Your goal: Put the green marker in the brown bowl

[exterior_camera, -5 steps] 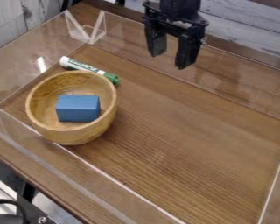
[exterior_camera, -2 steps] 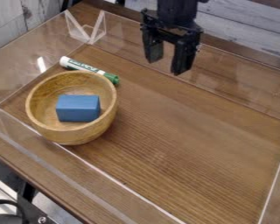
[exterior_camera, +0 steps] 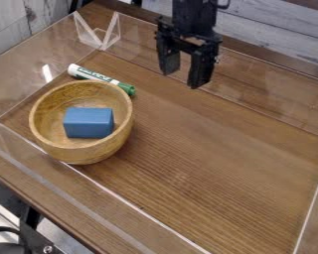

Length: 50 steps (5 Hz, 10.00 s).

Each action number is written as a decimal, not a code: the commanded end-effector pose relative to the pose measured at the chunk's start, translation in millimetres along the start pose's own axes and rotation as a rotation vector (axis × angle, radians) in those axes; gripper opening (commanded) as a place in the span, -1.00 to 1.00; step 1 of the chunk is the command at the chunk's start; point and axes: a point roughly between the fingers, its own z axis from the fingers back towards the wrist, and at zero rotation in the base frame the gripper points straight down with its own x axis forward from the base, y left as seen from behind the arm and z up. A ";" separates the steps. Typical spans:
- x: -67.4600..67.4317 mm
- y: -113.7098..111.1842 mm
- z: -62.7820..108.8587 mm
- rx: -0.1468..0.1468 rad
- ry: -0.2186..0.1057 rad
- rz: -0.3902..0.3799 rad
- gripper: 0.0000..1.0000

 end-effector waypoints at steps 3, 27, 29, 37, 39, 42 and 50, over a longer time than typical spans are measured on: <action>3.5 29.4 5.8 0.033 -0.043 -0.003 1.00; -38.8 102.1 -1.5 0.056 0.036 0.097 -1.00; -54.1 97.3 21.1 0.070 0.035 0.109 -1.00; -114.3 84.4 35.9 0.046 0.040 0.198 1.00; -108.5 90.7 32.5 0.042 0.043 0.203 -1.00; -103.7 96.9 29.1 0.037 0.048 0.213 -1.00; -99.2 105.7 26.1 0.044 0.056 0.203 -1.00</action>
